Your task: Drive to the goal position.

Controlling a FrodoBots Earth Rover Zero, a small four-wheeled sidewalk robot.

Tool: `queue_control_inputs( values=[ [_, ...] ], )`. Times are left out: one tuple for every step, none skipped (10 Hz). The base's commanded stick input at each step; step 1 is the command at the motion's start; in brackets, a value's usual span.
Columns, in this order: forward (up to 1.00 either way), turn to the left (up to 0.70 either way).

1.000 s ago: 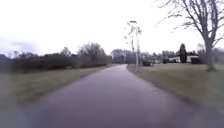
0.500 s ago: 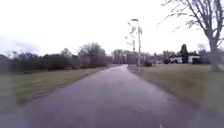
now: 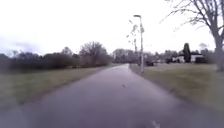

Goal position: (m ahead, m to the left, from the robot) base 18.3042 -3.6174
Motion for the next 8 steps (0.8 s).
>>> queue_control_inputs(
  values=[
    [1.00, 0.00],
    [1.00, 0.00],
    [1.00, 0.00],
    [1.00, 0.00],
    [1.00, 0.00],
    [1.00, 0.00],
    [1.00, 0.00],
    [1.00, 0.00]
  ],
)
